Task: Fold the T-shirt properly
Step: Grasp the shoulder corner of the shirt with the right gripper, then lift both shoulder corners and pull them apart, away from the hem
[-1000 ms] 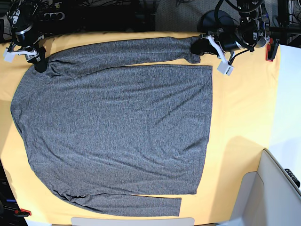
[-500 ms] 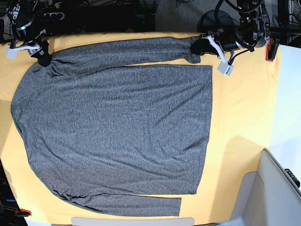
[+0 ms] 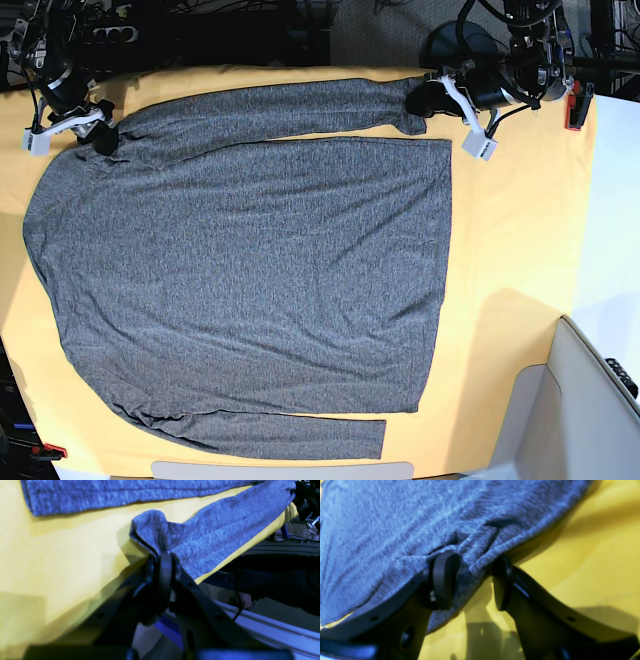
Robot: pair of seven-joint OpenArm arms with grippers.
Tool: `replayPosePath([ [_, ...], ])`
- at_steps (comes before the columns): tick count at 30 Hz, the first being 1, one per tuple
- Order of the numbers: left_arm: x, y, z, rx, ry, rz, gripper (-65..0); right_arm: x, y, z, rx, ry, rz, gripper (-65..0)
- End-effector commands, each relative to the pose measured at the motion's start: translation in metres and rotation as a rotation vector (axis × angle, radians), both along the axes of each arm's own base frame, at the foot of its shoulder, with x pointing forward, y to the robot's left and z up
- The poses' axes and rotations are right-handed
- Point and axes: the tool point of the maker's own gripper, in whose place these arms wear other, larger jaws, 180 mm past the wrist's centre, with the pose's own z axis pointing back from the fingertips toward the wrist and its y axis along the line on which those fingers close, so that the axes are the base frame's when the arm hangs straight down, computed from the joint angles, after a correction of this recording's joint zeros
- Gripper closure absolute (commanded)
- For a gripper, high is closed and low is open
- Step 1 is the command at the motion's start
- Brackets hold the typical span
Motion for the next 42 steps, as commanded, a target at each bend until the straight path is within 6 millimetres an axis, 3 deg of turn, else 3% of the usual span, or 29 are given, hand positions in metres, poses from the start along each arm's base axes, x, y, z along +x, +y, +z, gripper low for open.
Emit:
replayPosePath([
  [1,-0.002,0.004,0.0,0.028,0.008,-0.02,-0.4,-0.032,0.013,-0.031,0.008,0.198,0.063,-25.7],
  [5,-0.002,0.005,0.0,0.03,0.007,-0.021,-0.4,-0.031,0.022,-0.033,-0.012,0.222,0.142,-25.7],
  [11,-0.001,0.005,0.001,0.031,0.001,-0.024,-0.4,-0.029,0.014,-0.029,-0.06,0.239,0.195,-23.8],
  [16,0.006,0.005,0.003,0.032,-0.016,-0.023,-0.4,-0.03,0.012,-0.029,-0.063,0.242,0.195,-0.8],
  [17,0.006,0.005,0.003,0.032,-0.016,-0.023,-0.4,-0.03,0.012,-0.03,-0.062,0.242,0.193,0.0],
  [21,0.008,0.005,0.006,0.035,-0.027,-0.027,-0.4,-0.035,0.017,-0.032,-0.048,0.249,0.192,0.0],
  [28,0.027,0.012,0.037,0.101,-0.141,-0.093,-0.4,-0.025,0.032,-0.002,-0.08,0.166,0.251,0.0],
  [35,0.049,0.016,0.049,0.151,-0.149,-0.165,-0.4,-0.018,0.041,0.009,0.024,0.198,0.258,0.0],
  [42,0.075,0.016,0.065,0.156,-0.219,-0.16,-0.4,0.014,0.044,0.052,0.21,0.06,0.225,0.0],
])
